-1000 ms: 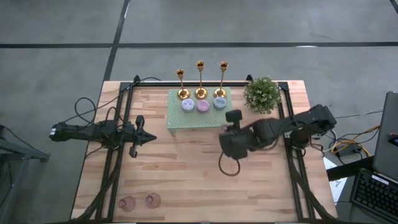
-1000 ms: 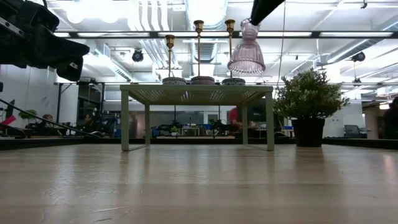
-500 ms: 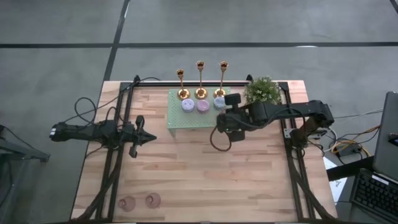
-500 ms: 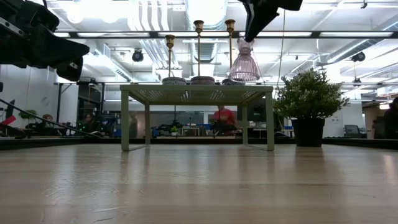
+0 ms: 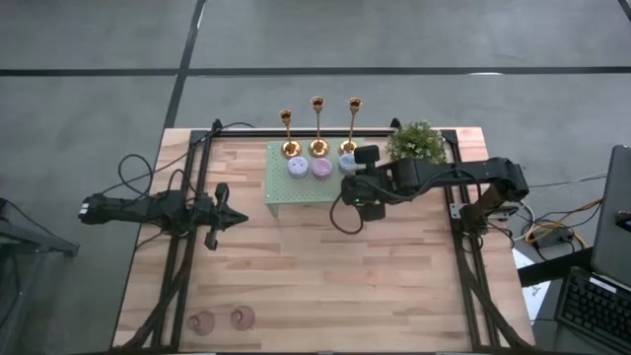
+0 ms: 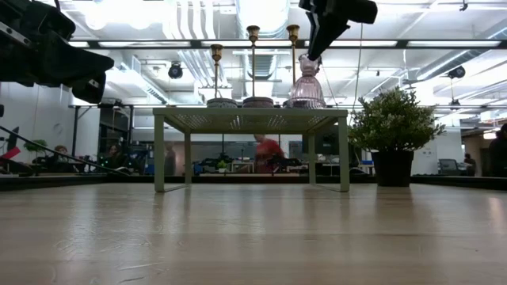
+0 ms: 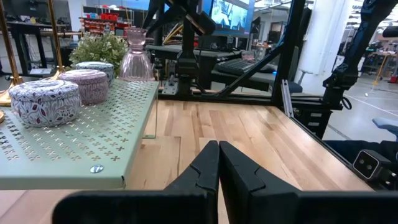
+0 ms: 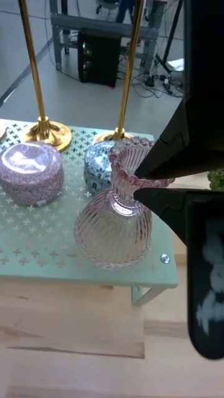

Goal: Pick & Place candle stick holders
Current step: Put the right pink glass candle holder on the shelf

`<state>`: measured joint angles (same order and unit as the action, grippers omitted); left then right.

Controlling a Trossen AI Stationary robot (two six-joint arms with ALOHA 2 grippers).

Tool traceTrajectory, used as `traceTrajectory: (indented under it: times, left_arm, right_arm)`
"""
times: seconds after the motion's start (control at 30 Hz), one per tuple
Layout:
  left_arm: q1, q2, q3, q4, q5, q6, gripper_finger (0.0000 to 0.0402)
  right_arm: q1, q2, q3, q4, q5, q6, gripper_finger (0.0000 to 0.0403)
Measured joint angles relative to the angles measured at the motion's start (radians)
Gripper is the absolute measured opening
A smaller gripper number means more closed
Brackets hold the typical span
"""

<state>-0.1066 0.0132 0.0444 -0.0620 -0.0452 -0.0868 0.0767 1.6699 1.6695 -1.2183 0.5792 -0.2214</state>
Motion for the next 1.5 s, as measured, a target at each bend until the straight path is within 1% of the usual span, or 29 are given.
traceTrajectory:
  times: [0.13,0.4,0.57,1.5]
  left_arm:
    - [0.0,0.0,0.0,0.0,0.0,0.0,0.0014]
    - [0.0,0.001,0.0,0.0,0.0,0.0,0.0014]
    - [0.0,0.001,0.0,0.0,0.0,0.0,0.0014]
    - [0.0,0.001,0.0,0.0,0.0,0.0,0.0014]
  right_arm:
    - [-0.008,0.0,-0.009,0.005,-0.001,-0.007,0.0017]
    - [-0.02,0.0,-0.049,0.07,0.001,-0.048,0.0018]
    - [-0.02,0.0,-0.065,0.076,0.025,-0.057,0.0018]
    - [-0.025,0.0,-0.067,0.093,0.027,-0.048,0.0019]
